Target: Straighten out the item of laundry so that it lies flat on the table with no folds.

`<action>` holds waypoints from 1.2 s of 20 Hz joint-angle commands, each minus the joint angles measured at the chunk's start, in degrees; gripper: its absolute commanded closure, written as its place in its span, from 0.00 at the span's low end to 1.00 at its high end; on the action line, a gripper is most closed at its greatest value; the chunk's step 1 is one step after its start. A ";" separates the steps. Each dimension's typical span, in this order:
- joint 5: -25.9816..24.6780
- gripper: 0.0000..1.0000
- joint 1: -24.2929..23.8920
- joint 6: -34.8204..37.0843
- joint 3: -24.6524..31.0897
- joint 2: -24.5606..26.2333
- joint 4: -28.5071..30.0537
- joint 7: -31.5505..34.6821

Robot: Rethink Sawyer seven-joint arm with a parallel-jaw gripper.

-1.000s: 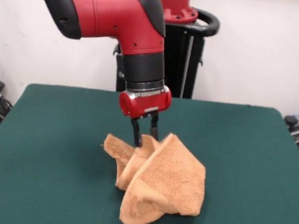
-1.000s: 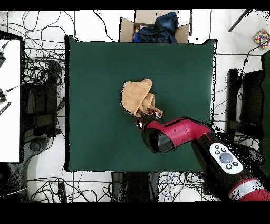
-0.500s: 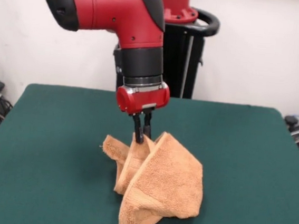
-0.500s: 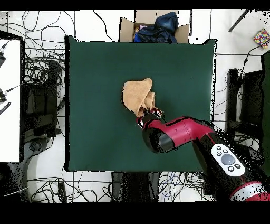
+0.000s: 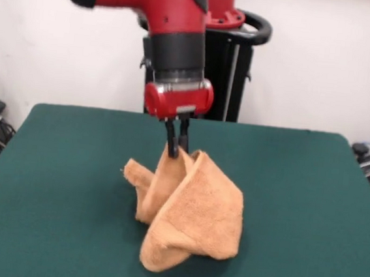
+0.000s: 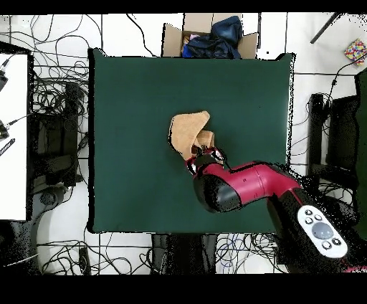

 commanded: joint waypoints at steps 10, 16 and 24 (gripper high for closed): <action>52.05 1.00 -9.77 33.71 15.34 -49.34 13.82 -23.44; 51.79 1.00 -2.52 44.53 4.59 -54.23 7.54 -21.56; 47.79 1.00 1.96 53.89 1.94 -54.08 0.99 -19.39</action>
